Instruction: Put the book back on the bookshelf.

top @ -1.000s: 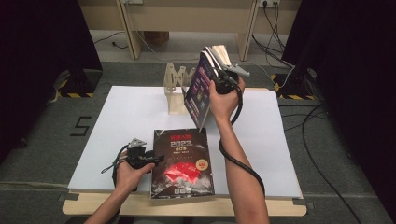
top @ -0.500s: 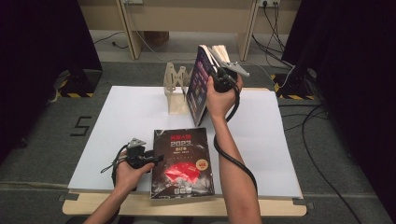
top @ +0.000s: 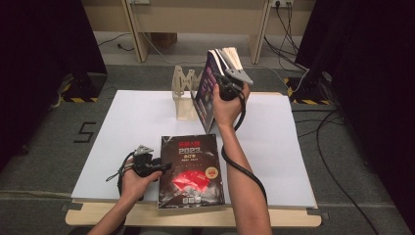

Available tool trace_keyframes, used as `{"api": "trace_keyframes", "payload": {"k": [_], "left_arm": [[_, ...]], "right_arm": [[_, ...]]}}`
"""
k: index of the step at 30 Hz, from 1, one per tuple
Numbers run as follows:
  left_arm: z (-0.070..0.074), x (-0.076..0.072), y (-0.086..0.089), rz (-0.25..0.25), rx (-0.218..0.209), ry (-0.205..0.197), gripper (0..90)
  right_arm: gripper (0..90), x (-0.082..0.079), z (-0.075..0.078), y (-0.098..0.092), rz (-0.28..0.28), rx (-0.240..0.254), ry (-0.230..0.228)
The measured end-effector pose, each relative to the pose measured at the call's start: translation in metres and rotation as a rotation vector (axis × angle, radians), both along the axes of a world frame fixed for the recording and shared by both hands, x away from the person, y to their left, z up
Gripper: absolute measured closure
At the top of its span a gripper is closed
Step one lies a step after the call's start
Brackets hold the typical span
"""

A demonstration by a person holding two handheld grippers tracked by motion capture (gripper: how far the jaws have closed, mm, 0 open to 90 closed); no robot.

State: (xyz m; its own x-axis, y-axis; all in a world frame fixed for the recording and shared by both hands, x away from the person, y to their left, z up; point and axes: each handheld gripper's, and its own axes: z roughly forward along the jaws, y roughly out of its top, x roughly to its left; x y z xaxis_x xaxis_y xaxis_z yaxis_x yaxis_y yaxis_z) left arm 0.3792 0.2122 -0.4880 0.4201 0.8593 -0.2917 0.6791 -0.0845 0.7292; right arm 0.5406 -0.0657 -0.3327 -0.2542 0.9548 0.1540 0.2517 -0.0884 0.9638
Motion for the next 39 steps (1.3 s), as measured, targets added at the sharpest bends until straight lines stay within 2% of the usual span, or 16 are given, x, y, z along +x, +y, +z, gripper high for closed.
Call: {"api": "trace_keyframes", "payload": {"k": [6, 8, 15, 16, 28, 39], "left_arm": [[0.0, -0.001, 0.0, 0.007, 0.006, 0.001, 45.5], [0.0, -0.001, 0.0, 0.008, 0.007, 0.001, 45.4], [0.001, -0.002, 0.002, 0.017, 0.018, 0.007, 45.3], [0.001, -0.002, 0.002, 0.017, 0.018, 0.008, 45.2], [0.0, -0.001, 0.003, 0.022, 0.018, 0.022, 44.9], [0.0, 0.0, 0.005, 0.029, 0.009, 0.024, 45.0]], "right_arm": [[75.3, -0.006, 0.0, -0.001, 0.009, -0.046, 0.007], [71.2, -0.011, 0.0, -0.003, 0.015, -0.08, 0.015], [67.0, -0.023, -0.003, -0.01, 0.024, -0.107, 0.031], [66.3, -0.027, -0.004, -0.012, 0.032, -0.123, 0.034], [65.3, -0.044, -0.009, -0.021, 0.045, -0.134, 0.056], [64.5, -0.059, -0.015, -0.029, 0.085, -0.113, 0.111]]}}
